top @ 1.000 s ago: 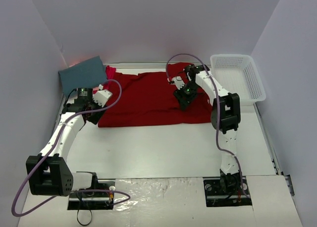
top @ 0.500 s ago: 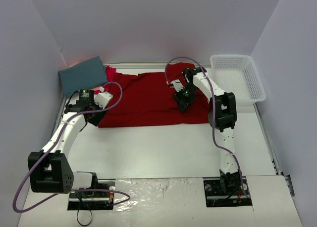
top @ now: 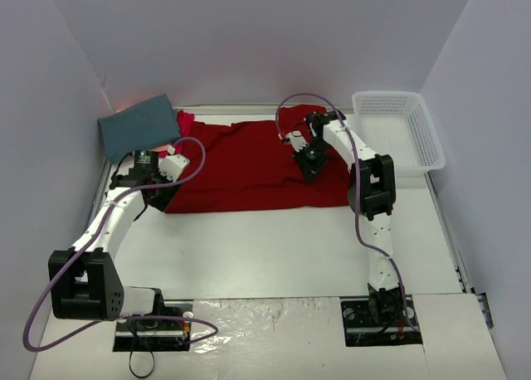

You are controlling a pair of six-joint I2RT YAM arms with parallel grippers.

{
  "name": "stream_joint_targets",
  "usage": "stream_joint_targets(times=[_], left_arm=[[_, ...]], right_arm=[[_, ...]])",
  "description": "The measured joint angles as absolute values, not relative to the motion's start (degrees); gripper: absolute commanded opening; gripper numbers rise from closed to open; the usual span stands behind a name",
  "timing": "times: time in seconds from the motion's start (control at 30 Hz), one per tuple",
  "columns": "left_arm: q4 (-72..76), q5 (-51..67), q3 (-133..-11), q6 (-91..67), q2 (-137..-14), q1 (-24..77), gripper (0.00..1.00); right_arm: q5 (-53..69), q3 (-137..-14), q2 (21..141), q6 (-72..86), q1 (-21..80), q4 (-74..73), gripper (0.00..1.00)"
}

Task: Fold and stack the t-shirts
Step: Fold the flattened tshirt in 1/3 of the way

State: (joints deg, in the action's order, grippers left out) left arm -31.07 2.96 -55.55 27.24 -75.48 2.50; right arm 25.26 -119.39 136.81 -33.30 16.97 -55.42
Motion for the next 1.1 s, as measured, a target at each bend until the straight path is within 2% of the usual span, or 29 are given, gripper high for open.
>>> stream_joint_targets(times=[0.33,0.73,0.77,0.8,0.9,1.0,1.1], left_arm=[[-30.94,2.98,-55.55,26.79,-76.42,2.5,0.5],[-29.5,2.96,-53.71,26.74,-77.56,2.5,0.5],[-29.61,2.94,-53.54,26.74,-77.84,2.5,0.5],[-29.61,2.94,-53.39,26.74,-78.04,2.5,0.5],[-29.63,2.96,-53.12,26.72,-78.13,2.48,0.5],[-29.63,2.94,-53.12,26.7,-78.13,2.24,0.5],[-29.65,2.92,-53.12,26.65,-78.13,2.07,0.5]], right_arm=[[24.27,-124.79,137.23,-32.95,16.99,-55.77,0.0],[24.34,-133.45,144.2,-30.61,18.24,-53.45,0.01],[24.25,-134.41,144.9,-30.33,18.5,-53.21,0.04],[24.23,-135.17,145.27,-30.04,18.79,-52.84,0.17],[23.94,-136.35,145.45,-29.56,19.27,-51.55,0.2],[23.03,-137.05,145.45,-28.6,19.77,-49.23,0.35],[21.82,-136.88,145.43,-27.86,20.03,-46.74,0.36]])
